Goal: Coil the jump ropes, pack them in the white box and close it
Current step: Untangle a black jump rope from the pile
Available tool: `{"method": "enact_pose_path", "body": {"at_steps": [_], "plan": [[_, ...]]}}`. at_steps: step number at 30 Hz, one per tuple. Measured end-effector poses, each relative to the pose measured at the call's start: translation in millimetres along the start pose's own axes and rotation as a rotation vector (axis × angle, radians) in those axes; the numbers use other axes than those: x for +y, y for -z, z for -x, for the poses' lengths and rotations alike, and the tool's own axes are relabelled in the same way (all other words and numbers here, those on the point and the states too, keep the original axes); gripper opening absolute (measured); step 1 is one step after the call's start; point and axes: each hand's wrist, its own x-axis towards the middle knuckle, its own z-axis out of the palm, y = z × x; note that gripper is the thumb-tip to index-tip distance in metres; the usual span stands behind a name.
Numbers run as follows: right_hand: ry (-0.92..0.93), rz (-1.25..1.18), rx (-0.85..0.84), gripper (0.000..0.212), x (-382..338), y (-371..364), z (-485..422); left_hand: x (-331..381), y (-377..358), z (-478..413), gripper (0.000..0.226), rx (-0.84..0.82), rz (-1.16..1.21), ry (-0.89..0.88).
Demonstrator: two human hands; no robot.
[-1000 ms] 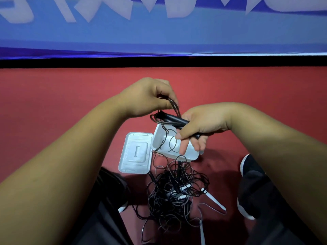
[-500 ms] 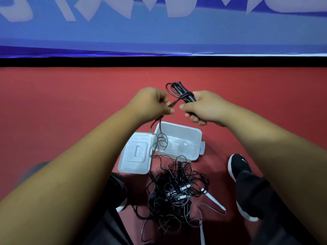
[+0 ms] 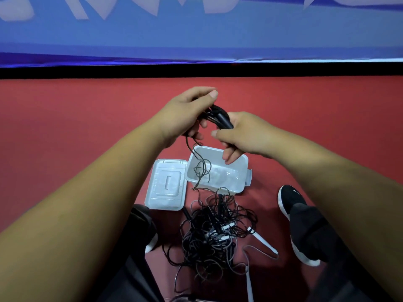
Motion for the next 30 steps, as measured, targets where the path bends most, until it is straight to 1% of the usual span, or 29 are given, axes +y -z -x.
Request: {"method": "enact_pose_path", "body": {"at_steps": [2,6,9,11,13,17,19,23,25,27,28,30], "plan": [[-0.022,-0.005,-0.043,0.01,-2,-1,5,0,2,2,0.024,-0.06,-0.036,-0.041],[-0.071,-0.001,-0.12,0.02,-1,2,9,-5,7,2,0.026,-0.164,-0.045,0.013],[-0.09,-0.044,-0.138,0.023,0,4,12,-12,8,1,0.021,-0.226,-0.021,0.004],[-0.089,-0.072,-0.136,0.022,0,4,13,-12,6,0,0.019,-0.201,0.008,0.0],[-0.072,-0.103,-0.115,0.021,-1,4,12,-12,3,-2,0.019,-0.141,0.018,-0.006],[-0.063,-0.222,-0.035,0.018,-2,4,8,-9,-1,-6,0.023,-0.019,0.008,-0.043],[-0.068,-0.257,-0.042,0.022,-3,4,7,-8,-3,-8,0.025,0.014,-0.01,-0.054],[-0.025,-0.303,-0.088,0.04,-5,8,9,-7,-6,-10,0.026,0.028,0.013,-0.057],[-0.014,-0.289,-0.087,0.036,-7,11,11,-7,-9,-10,0.026,0.03,0.046,-0.054],[-0.031,-0.314,-0.105,0.024,-10,12,14,-8,-11,-10,0.026,0.028,0.065,-0.063],[-0.043,-0.34,-0.128,0.021,-11,11,16,-8,-12,-9,0.027,0.022,0.073,-0.073],[-0.056,-0.393,-0.171,0.023,-13,11,18,-7,-13,-10,0.028,0.011,0.07,-0.092]]}}
